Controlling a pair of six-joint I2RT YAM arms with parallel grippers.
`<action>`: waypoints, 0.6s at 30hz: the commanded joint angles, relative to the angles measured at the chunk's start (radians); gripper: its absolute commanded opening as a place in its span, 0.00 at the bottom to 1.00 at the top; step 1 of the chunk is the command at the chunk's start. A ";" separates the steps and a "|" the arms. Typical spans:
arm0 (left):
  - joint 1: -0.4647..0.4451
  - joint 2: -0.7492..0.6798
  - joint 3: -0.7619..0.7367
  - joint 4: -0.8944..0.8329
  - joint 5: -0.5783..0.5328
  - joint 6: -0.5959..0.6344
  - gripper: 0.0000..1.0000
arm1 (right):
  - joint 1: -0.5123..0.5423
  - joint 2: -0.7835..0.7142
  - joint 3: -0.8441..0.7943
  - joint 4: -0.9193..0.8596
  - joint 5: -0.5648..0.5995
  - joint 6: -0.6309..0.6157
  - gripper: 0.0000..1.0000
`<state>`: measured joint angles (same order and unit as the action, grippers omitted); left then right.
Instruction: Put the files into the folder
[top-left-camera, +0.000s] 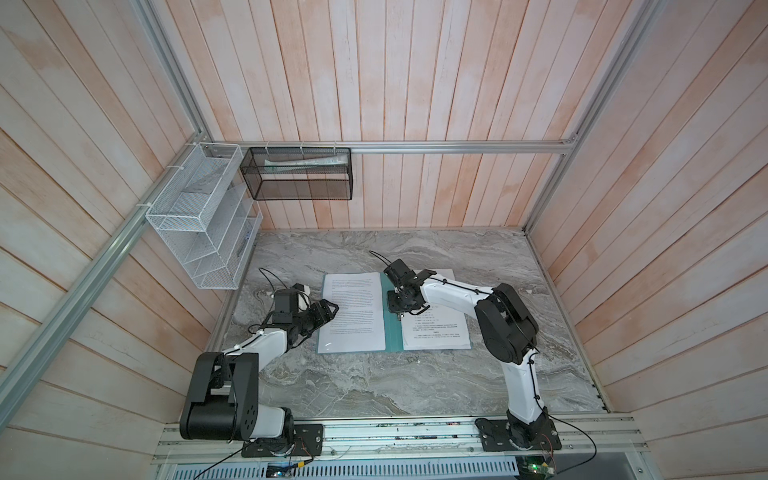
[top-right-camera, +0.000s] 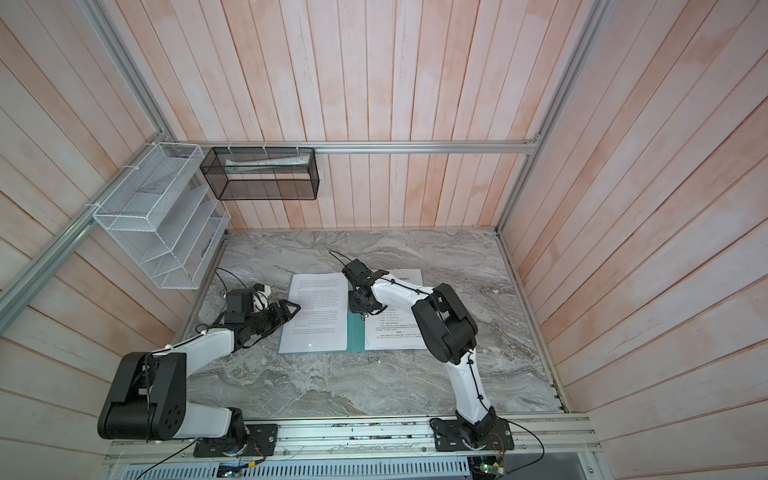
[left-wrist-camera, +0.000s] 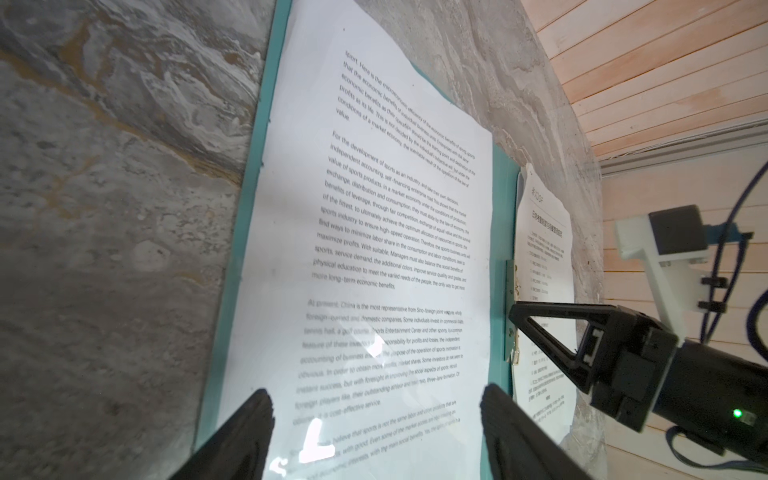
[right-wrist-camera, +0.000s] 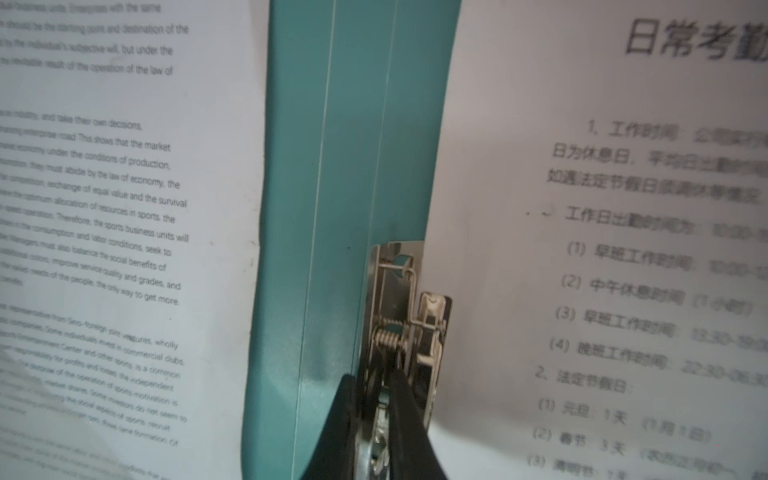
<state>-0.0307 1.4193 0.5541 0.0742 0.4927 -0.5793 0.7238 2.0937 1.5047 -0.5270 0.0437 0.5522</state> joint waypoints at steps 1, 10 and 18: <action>0.006 -0.007 0.014 -0.017 -0.018 0.017 0.81 | -0.038 -0.003 -0.095 -0.059 -0.011 -0.042 0.10; 0.006 0.008 0.006 -0.043 -0.047 0.021 0.81 | -0.078 -0.035 -0.200 0.029 -0.125 -0.028 0.10; -0.008 -0.055 -0.008 -0.230 -0.043 0.042 0.81 | -0.083 -0.033 -0.231 0.077 -0.168 -0.023 0.10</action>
<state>-0.0322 1.4090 0.5541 -0.0425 0.4625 -0.5625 0.6411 2.0010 1.3354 -0.3901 -0.0795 0.5228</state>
